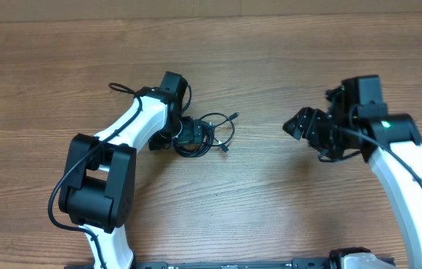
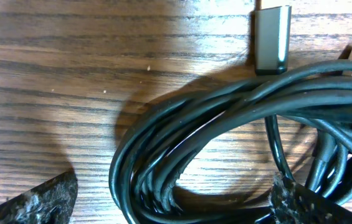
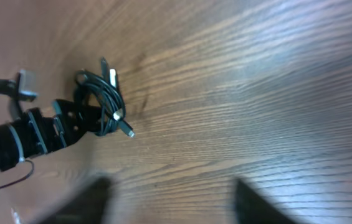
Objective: Untangle cables
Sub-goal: 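Reach the right gripper to the right side of the cable bundle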
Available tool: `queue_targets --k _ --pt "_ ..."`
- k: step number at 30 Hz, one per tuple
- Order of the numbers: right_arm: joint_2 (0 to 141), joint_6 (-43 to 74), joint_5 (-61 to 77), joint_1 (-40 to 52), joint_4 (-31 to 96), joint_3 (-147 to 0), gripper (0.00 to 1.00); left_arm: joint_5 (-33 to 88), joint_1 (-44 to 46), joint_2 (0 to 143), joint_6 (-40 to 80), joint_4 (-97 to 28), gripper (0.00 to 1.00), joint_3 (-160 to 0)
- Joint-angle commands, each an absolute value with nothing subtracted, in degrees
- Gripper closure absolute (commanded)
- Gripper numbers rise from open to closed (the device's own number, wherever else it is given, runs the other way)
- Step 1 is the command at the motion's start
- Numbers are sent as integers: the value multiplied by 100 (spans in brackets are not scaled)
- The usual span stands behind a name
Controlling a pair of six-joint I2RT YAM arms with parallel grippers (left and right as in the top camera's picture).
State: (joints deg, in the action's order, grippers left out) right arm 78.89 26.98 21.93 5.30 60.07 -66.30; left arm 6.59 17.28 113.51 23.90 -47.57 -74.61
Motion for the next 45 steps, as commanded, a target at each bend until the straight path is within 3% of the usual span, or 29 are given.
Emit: queue_targets --k 1,4,5,7,10,19,23,30,38,45 --pt "8226 2655 2582 569 5988 -6748 96 705 1728 11511 2379 -4705 0 -7284" --pt "8525 2652 2670 720 5970 -6748 96 705 1728 11511 2381 -4705 1 -7284" --pt "8593 2652 2668 781 5968 -6746 92 705 1728 11511 2381 -4705 0 -7284" --pt "8700 2652 2665 932 5916 -6746 71 705 1728 11511 2379 -4705 0 -7284" --pt "8801 2683 2663 1194 5671 -6746 57 705 1728 11511 2379 -4705 0 -7284" --pt "9124 3776 1157 2322 4663 -6746 56 705 1728 11511 2381 -4705 0 -7284" --pt "9393 3931 438 2759 4344 -6744 49 705 1728 11511 2379 -4705 1 -7284" --pt "10103 3946 327 3063 3767 -6742 43 705 1728 11511 2379 -4705 1 -7284" --pt "10357 3946 329 3089 3326 -6740 42 705 1728 11511 2379 -4705 0 -7284" --pt "10359 3946 368 3094 3055 -6740 68 705 1728 11511 2379 -4705 0 -7284"
